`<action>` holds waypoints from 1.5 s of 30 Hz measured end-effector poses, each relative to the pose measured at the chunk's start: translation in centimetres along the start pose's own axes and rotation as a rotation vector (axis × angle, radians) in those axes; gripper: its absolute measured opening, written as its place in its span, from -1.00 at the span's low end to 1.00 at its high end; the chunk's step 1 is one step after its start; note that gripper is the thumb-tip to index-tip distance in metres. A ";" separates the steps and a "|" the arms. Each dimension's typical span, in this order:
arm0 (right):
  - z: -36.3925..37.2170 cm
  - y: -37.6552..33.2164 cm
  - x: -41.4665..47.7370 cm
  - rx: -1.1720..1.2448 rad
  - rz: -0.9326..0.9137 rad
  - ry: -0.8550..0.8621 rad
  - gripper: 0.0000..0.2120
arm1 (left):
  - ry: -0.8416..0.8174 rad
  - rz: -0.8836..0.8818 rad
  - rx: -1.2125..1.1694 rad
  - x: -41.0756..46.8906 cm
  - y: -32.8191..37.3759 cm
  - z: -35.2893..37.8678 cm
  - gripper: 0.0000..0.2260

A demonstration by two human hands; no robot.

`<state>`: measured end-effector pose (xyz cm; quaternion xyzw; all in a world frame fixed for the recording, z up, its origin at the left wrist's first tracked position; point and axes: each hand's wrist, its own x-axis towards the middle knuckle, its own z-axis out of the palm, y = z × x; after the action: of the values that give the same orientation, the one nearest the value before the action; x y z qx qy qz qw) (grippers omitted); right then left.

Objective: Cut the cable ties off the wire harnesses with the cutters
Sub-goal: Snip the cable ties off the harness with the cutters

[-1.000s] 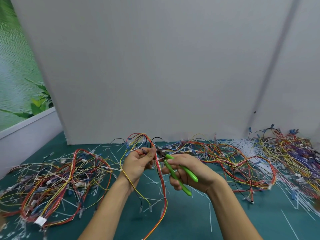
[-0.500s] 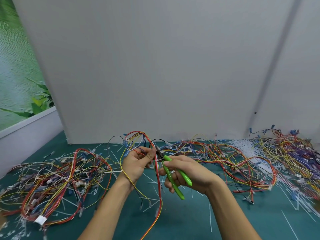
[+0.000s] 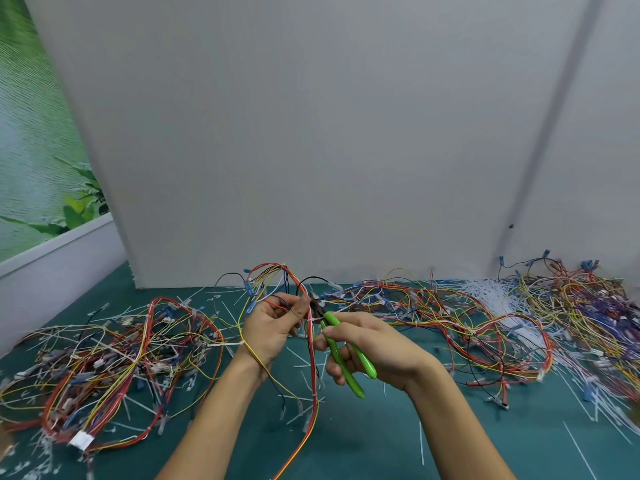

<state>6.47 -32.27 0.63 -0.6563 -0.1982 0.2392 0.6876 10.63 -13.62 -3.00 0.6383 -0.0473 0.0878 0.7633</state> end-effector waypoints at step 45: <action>0.2 -0.2 0.0 0.085 0.178 0.000 -0.92 | -0.180 -0.043 0.124 -0.3 0.6 -0.8 -0.72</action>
<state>6.36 -32.06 0.87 -0.6416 -0.1288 0.3075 0.6908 10.17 -12.77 -2.57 0.6906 -0.0966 0.0164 0.7166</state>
